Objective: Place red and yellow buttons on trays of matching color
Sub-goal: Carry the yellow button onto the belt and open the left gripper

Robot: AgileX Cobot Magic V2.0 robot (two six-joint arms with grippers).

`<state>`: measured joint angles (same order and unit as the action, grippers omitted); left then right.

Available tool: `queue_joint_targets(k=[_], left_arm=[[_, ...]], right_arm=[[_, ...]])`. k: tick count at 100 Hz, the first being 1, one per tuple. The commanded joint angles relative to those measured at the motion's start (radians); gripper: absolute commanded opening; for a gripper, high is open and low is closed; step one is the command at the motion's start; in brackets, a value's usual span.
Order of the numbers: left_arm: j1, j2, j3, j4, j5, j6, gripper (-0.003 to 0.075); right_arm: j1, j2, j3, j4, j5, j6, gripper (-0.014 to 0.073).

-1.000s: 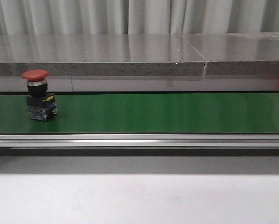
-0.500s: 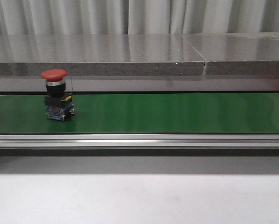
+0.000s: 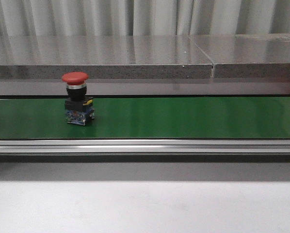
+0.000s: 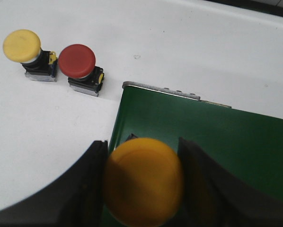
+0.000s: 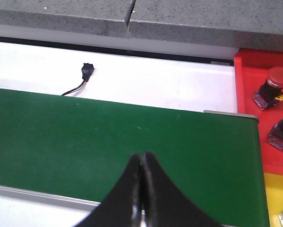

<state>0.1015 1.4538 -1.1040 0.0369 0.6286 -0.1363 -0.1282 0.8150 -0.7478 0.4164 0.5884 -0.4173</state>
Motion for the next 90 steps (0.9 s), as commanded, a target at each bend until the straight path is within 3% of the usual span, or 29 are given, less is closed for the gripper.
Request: queue_joint_targets(k=[1,90], left_arm=[[-0.006,-0.005,-0.025,-0.011,-0.062,-0.002,0.0008],[-0.006,0.071,-0.025,-0.012,-0.053,-0.002,0.0036]], right_arm=[[0.002,-0.01,-0.024,0.016,-0.058,-0.013,-0.0067],[0.002,-0.01,-0.024,0.016,-0.058,-0.013,-0.0067]])
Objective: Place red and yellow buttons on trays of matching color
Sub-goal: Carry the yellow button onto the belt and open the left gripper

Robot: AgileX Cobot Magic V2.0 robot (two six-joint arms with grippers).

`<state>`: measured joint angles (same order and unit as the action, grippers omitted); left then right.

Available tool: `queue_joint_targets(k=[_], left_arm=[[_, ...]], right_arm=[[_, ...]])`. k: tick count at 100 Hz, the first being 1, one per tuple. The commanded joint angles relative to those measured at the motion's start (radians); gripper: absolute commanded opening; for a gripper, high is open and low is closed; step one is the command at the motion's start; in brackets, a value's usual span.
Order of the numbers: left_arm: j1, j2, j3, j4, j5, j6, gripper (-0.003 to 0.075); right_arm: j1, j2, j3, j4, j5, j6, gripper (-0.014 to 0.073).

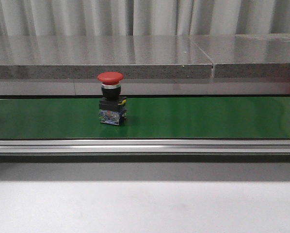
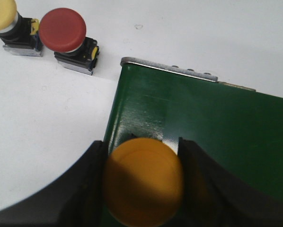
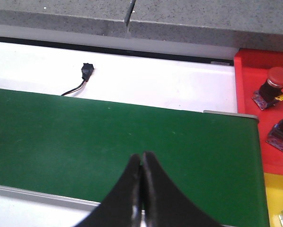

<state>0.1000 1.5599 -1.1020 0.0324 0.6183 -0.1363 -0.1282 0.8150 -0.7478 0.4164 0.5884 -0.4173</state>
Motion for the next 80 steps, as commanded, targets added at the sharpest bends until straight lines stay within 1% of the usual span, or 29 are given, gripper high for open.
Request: queue_joint_targets(k=[1,4,10,11,17,18,20,22,25,29,30,34,36,42,63,80], left_arm=[[-0.005,-0.035,-0.027,-0.007,-0.043,-0.002,0.0045],[-0.005,-0.035,-0.027,-0.009,-0.043,-0.002,0.0062],[-0.005,-0.035,-0.027,-0.012,-0.038,-0.002,0.0143],[-0.005,-0.035,-0.027,-0.014,-0.036,-0.002,0.0143],[-0.005,-0.035,-0.027,-0.018,-0.032,-0.002,0.0256],[-0.007,-0.035,-0.027,-0.018,-0.032,-0.002,0.0256],[-0.008,-0.035,-0.027,-0.018,-0.03,-0.002,0.0309],[-0.011,-0.035,-0.027,-0.018,-0.03,-0.002,0.0349],[-0.013,-0.035,-0.027,-0.018,-0.03,-0.002,0.039],[-0.02,-0.035,-0.027,-0.018,-0.03,-0.002,0.0479],[-0.02,-0.035,-0.027,-0.018,-0.03,-0.002,0.0479],[-0.028,-0.035,-0.027,-0.016,-0.03,-0.002,0.0549],[-0.032,-0.035,-0.027,-0.016,-0.03,-0.002,0.0569],[-0.04,-0.035,-0.027,-0.013,-0.03,-0.002,0.0596],[-0.056,-0.037,-0.033,0.006,-0.031,-0.002,0.0593],[-0.056,-0.091,-0.033,0.006,-0.056,-0.002,0.0589]], right_arm=[[0.002,-0.01,-0.024,0.016,-0.058,-0.013,-0.0067],[0.002,-0.01,-0.024,0.016,-0.058,-0.013,-0.0067],[0.002,-0.01,-0.024,0.016,-0.058,-0.013,-0.0067],[0.002,-0.01,-0.024,0.016,-0.058,-0.013,-0.0067],[0.002,-0.01,-0.024,0.016,-0.058,-0.013,-0.0067],[0.002,-0.01,-0.024,0.016,-0.058,-0.013,-0.0067],[0.002,-0.01,-0.024,0.016,-0.058,-0.013,-0.0067],[0.002,-0.01,-0.024,0.016,-0.058,-0.013,-0.0067],[0.002,-0.01,-0.024,0.016,-0.058,-0.013,-0.0067],[0.002,-0.01,-0.024,0.016,-0.058,-0.013,-0.0067],[0.002,-0.01,-0.024,0.016,-0.058,-0.013,-0.0067],[0.002,-0.01,-0.024,0.016,-0.058,-0.013,-0.0067],[0.002,-0.01,-0.024,0.016,-0.058,-0.013,-0.0067],[0.002,-0.01,-0.024,0.016,-0.058,-0.013,-0.0067],[0.002,-0.01,-0.024,0.016,-0.058,-0.013,-0.0067],[0.002,-0.01,-0.024,0.016,-0.058,-0.013,-0.0067]])
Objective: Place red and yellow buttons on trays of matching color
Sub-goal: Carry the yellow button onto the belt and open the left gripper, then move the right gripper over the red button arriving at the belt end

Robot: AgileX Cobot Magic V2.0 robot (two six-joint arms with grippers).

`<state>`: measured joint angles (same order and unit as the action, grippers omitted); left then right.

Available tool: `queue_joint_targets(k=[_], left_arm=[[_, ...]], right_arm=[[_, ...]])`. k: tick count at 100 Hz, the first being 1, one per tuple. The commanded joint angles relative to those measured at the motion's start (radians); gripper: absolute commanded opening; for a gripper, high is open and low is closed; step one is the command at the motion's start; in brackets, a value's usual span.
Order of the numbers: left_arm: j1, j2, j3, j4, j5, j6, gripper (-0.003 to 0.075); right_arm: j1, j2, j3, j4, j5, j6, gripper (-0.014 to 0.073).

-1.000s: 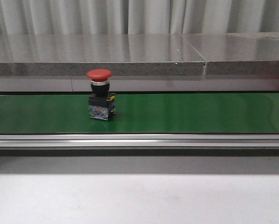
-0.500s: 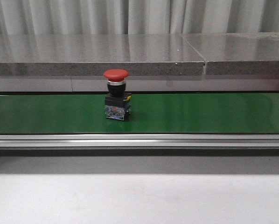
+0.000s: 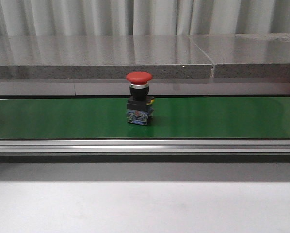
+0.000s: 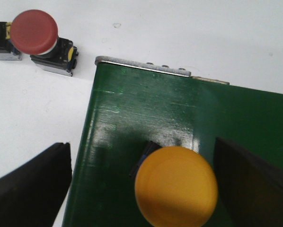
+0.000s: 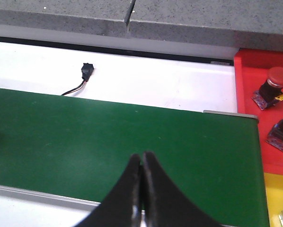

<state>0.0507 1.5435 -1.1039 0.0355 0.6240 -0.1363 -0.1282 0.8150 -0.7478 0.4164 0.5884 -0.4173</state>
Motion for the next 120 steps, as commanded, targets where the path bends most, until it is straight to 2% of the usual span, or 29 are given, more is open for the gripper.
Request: queue_joint_targets(k=[1,19,43,66,101,111,120], left_arm=[[-0.007,-0.077,-0.031,0.003,-0.062,-0.002,0.0589],[-0.018,-0.184,-0.027,0.003,-0.058,-0.002,0.0589],[-0.1,-0.36,0.024,0.025,-0.088,-0.002,0.0589],[-0.151,-0.544,0.167,0.025,-0.156,-0.002,0.0589],[-0.151,-0.857,0.422,0.025,-0.2,-0.002,0.0585],[-0.151,-0.933,0.472,0.025,-0.196,-0.002,0.0546],[-0.151,-0.988,0.507,0.025,-0.195,-0.002,0.0457]], right_arm=[[0.002,-0.01,-0.024,0.016,-0.058,-0.013,-0.0067],[0.002,-0.01,-0.024,0.016,-0.058,-0.013,-0.0067],[0.002,-0.01,-0.024,0.016,-0.058,-0.013,-0.0067],[0.002,-0.01,-0.024,0.016,-0.058,-0.013,-0.0067],[0.002,-0.01,-0.024,0.016,-0.058,-0.013,-0.0067],[0.002,-0.01,-0.024,0.016,-0.058,-0.013,-0.0067],[0.002,-0.01,-0.024,0.016,-0.061,-0.013,-0.0067]])
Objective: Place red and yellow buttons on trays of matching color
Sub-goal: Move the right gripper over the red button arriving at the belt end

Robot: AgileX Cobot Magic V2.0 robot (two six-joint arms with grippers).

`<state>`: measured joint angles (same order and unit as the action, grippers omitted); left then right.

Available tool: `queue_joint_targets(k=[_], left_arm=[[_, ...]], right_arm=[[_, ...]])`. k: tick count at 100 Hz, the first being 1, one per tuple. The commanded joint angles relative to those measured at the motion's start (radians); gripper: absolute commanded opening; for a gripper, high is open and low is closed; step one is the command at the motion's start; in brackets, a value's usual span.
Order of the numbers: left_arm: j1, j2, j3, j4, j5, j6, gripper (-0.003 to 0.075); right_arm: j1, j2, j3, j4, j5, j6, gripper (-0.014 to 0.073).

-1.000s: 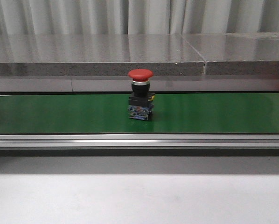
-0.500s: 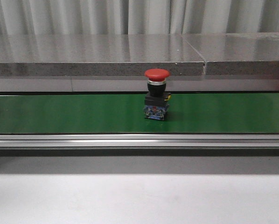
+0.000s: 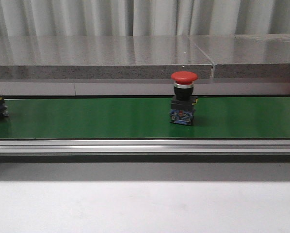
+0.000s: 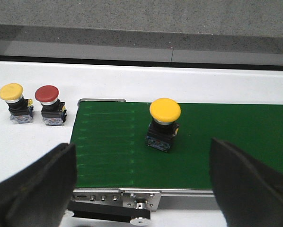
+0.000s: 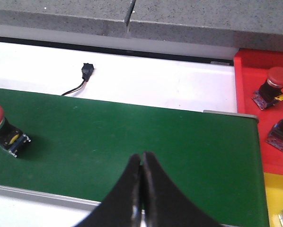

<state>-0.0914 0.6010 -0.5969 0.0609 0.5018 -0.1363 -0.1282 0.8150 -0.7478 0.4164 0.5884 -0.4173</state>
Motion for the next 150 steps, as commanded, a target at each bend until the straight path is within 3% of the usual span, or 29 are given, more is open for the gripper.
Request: queue_joint_targets(k=[1,36,47,54,61,78,87,112,150], left_arm=[[-0.008,-0.05,0.004,0.0,-0.071,-0.002,0.0449],[-0.008,-0.102,0.022,0.0,-0.064,-0.002,-0.002],[-0.008,-0.102,0.022,0.0,-0.073,-0.002,-0.0019],[-0.008,-0.102,0.022,0.0,-0.075,-0.002,-0.0019],[-0.008,-0.102,0.022,0.0,-0.075,-0.002,-0.0019],[-0.008,-0.102,0.022,0.0,-0.075,-0.002,-0.0019],[-0.008,-0.102,0.022,0.0,-0.075,-0.002,-0.0019],[-0.008,-0.102,0.022,0.0,-0.075,-0.002,-0.0019],[-0.008,-0.102,0.022,0.0,-0.075,-0.002,-0.0019]], right_arm=[[0.002,-0.01,-0.024,0.016,-0.061,-0.013,-0.0067],[0.002,-0.01,-0.024,0.016,-0.08,-0.013,-0.0067],[0.002,-0.01,-0.024,0.016,-0.049,-0.013,-0.0057],[0.002,-0.01,-0.024,0.016,-0.016,-0.013,0.0],[0.002,-0.01,-0.024,0.016,0.015,-0.013,0.0114],[0.002,-0.01,-0.024,0.016,0.047,-0.013,0.0513],[0.002,-0.01,-0.024,0.021,0.047,-0.013,0.0631],[0.012,0.064,-0.029,0.053,0.056,-0.076,0.0646],[0.145,0.322,-0.043,0.06,0.018,-0.118,0.0646]])
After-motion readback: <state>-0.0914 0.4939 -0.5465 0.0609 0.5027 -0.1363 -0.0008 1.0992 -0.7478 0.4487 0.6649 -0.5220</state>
